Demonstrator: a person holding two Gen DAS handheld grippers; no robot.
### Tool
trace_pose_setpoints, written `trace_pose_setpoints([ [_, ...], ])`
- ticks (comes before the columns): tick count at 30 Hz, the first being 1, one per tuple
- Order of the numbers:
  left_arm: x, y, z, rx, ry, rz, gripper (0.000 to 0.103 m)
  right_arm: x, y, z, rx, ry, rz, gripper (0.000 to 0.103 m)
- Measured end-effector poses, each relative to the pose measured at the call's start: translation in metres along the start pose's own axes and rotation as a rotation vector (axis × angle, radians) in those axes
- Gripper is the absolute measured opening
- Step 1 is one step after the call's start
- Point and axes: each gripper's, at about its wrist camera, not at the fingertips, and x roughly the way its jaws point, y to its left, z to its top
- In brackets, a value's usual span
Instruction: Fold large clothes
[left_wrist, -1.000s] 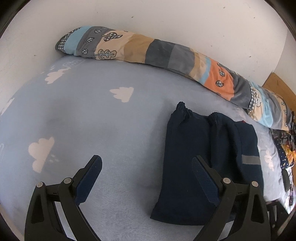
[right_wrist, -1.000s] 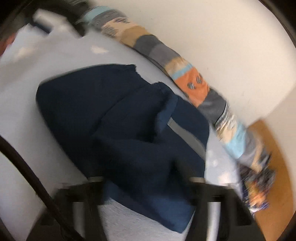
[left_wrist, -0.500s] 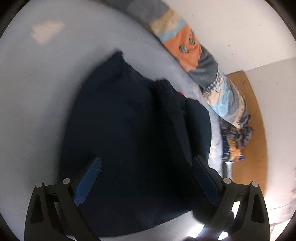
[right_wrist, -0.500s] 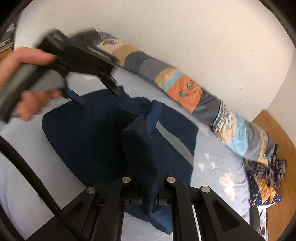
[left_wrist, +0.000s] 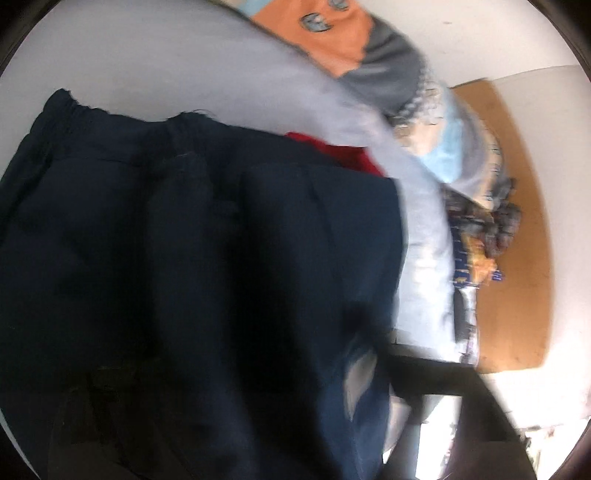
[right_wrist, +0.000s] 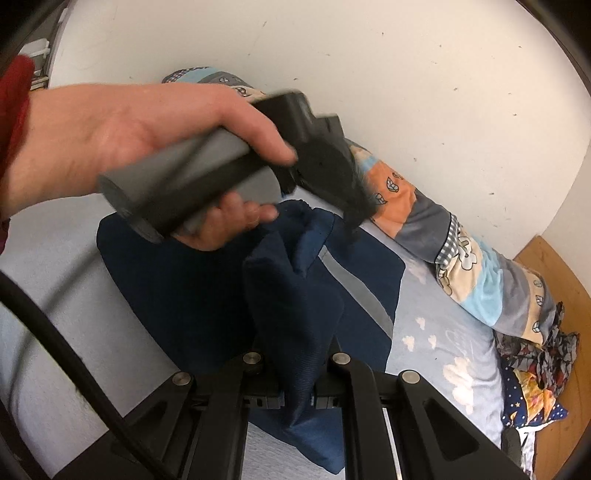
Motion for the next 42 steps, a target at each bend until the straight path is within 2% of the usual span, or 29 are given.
trace_pose_setpoints([
  [1, -0.002, 0.004, 0.001, -0.009, -0.011, -0.015, 0.012, 0.000, -0.001, 0.000, 0.004, -0.002, 0.002, 0.008],
  [2, -0.007, 0.007, 0.001, 0.017, -0.017, -0.024, 0.010, 0.000, -0.001, 0.001, 0.006, -0.002, 0.002, 0.008],
  [5, -0.022, 0.003, 0.001, 0.094, -0.042, 0.022, 0.006, 0.000, 0.003, 0.006, 0.000, -0.006, -0.002, 0.008],
  [10, -0.070, -0.003, 0.010, 0.172, -0.123, 0.046, 0.005, -0.006, 0.020, 0.030, -0.028, -0.043, -0.017, 0.008],
  [14, -0.094, 0.010, 0.018, 0.254, -0.137, 0.109, 0.005, -0.001, 0.046, 0.053, -0.040, -0.069, 0.028, 0.008],
  [16, -0.095, 0.029, 0.019, 0.281, -0.137, 0.138, 0.006, 0.006, 0.064, 0.058, -0.048, -0.074, 0.059, 0.008],
  [18, -0.089, 0.055, 0.018, 0.276, -0.136, 0.170, 0.006, 0.022, 0.081, 0.059, -0.033, -0.059, 0.126, 0.008],
  [21, -0.063, 0.095, 0.016, 0.268, -0.122, 0.222, 0.007, 0.058, 0.106, 0.051, 0.010, 0.024, 0.241, 0.008],
  [24, -0.050, 0.115, 0.011, 0.271, -0.204, 0.197, 0.018, 0.087, 0.116, 0.038, 0.061, 0.099, 0.268, 0.010],
  [25, -0.049, 0.116, 0.012, 0.271, -0.229, 0.197, 0.020, 0.090, 0.115, 0.036, 0.078, 0.101, 0.268, 0.010],
  [27, -0.048, 0.114, 0.014, 0.279, -0.235, 0.207, 0.023, 0.083, 0.112, 0.035, 0.060, 0.091, 0.280, 0.017],
  [30, -0.050, 0.111, 0.015, 0.301, -0.223, 0.225, 0.026, 0.051, 0.091, 0.041, 0.051, 0.054, 0.420, 0.019],
  [32, -0.055, 0.111, 0.015, 0.308, -0.226, 0.233, 0.027, 0.029, 0.048, 0.043, 0.157, -0.007, 0.569, 0.019],
  [33, -0.056, 0.109, 0.015, 0.308, -0.228, 0.236, 0.028, 0.025, 0.024, 0.044, 0.210, -0.038, 0.580, 0.025],
  [35, -0.058, 0.107, 0.013, 0.315, -0.228, 0.241, 0.028, 0.033, -0.033, 0.044, 0.294, -0.057, 0.464, 0.027],
  [36, -0.063, 0.106, 0.010, 0.325, -0.227, 0.247, 0.029, 0.036, -0.047, 0.042, 0.309, -0.068, 0.424, 0.027],
  [37, -0.068, 0.106, 0.007, 0.337, -0.225, 0.258, 0.031, 0.046, -0.074, 0.041, 0.331, -0.072, 0.342, 0.027],
  [38, -0.072, 0.105, 0.005, 0.353, -0.225, 0.275, 0.031, 0.060, -0.093, 0.040, 0.347, -0.059, 0.320, 0.029],
  [40, -0.085, 0.103, 0.003, 0.370, -0.236, 0.292, 0.033, 0.090, -0.114, 0.038, 0.385, -0.016, 0.343, 0.029],
  [42, -0.102, 0.104, 0.003, 0.360, -0.265, 0.295, 0.034, 0.131, -0.112, 0.037, 0.390, 0.089, 0.377, 0.025],
])
